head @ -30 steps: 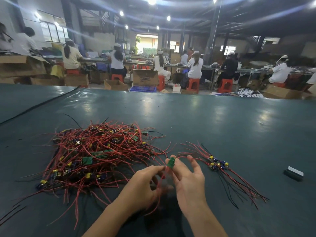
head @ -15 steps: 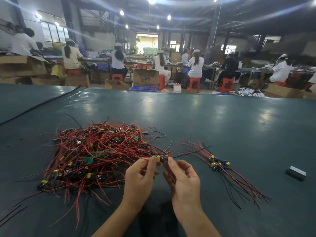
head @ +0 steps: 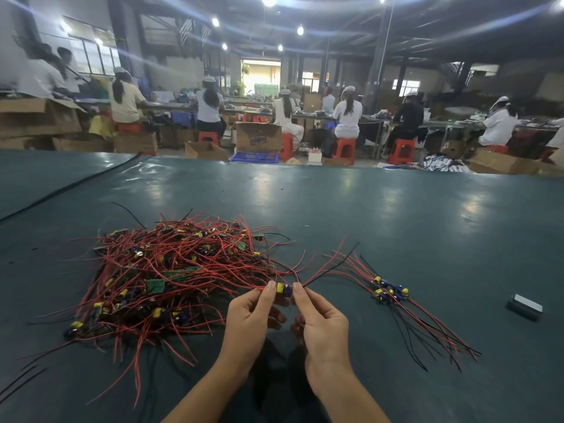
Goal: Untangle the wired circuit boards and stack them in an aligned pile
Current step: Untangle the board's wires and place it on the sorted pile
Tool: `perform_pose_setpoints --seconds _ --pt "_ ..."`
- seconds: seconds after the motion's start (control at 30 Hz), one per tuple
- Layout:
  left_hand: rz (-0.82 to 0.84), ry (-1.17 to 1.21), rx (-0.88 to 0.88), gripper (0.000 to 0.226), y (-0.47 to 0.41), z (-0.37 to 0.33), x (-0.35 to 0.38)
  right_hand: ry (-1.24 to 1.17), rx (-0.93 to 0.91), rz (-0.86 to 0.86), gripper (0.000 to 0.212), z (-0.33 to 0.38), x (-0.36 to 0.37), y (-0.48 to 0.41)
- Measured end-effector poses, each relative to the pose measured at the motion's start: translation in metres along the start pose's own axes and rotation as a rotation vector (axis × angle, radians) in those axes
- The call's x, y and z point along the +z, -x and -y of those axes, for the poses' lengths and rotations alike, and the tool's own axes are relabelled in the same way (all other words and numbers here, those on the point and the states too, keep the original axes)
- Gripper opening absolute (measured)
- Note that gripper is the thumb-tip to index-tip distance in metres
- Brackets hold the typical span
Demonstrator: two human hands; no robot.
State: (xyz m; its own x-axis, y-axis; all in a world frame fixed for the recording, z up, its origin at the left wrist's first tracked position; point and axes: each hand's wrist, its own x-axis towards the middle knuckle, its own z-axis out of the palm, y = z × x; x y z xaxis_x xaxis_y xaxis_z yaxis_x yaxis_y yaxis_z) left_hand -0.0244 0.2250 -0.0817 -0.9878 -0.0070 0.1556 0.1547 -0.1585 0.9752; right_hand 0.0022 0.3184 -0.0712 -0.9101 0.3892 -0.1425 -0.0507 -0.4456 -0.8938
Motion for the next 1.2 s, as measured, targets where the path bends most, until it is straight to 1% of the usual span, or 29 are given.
perform_pose_setpoints --seconds 0.1,0.17,0.23,0.4,0.53,0.63,0.73,0.8,0.9,1.0,1.2 --pt "0.007 0.042 -0.04 0.035 0.001 -0.002 -0.001 0.039 -0.02 0.001 0.006 0.0 -0.001 0.001" --pt "0.033 0.04 -0.071 0.043 0.001 -0.003 -0.001 0.068 -0.063 -0.011 0.014 0.0 -0.001 0.002" --pt "0.057 0.03 -0.094 0.046 0.001 -0.003 -0.001 0.11 -0.116 -0.018 0.018 -0.001 -0.001 0.002" --pt "0.075 0.044 -0.089 0.034 0.001 -0.004 -0.001 0.179 -0.167 -0.024 0.02 -0.003 0.0 0.004" --pt "0.089 0.004 -0.035 0.03 0.001 -0.003 -0.001 0.15 -0.135 -0.034 0.019 -0.001 0.001 0.004" --pt "0.099 -0.029 -0.01 0.033 0.002 -0.001 -0.002 0.157 -0.128 -0.034 0.022 0.0 0.001 0.004" --pt "0.089 -0.019 -0.03 0.035 0.001 0.0 -0.002 0.107 -0.059 -0.055 0.022 0.0 0.003 0.002" --pt "0.075 0.011 -0.058 0.034 -0.001 0.0 -0.002 0.055 0.0 -0.088 0.022 0.002 0.002 -0.002" --pt "0.043 0.064 -0.081 0.029 -0.003 0.0 -0.001 -0.025 0.053 -0.181 0.029 0.008 -0.003 -0.011" --pt "0.05 0.074 -0.076 0.025 -0.003 0.0 0.0 -0.083 0.085 -0.245 0.024 0.013 -0.007 -0.017" --pt "0.07 0.052 -0.057 0.031 -0.003 0.0 0.001 -0.122 0.091 -0.328 0.02 0.026 -0.016 -0.025"
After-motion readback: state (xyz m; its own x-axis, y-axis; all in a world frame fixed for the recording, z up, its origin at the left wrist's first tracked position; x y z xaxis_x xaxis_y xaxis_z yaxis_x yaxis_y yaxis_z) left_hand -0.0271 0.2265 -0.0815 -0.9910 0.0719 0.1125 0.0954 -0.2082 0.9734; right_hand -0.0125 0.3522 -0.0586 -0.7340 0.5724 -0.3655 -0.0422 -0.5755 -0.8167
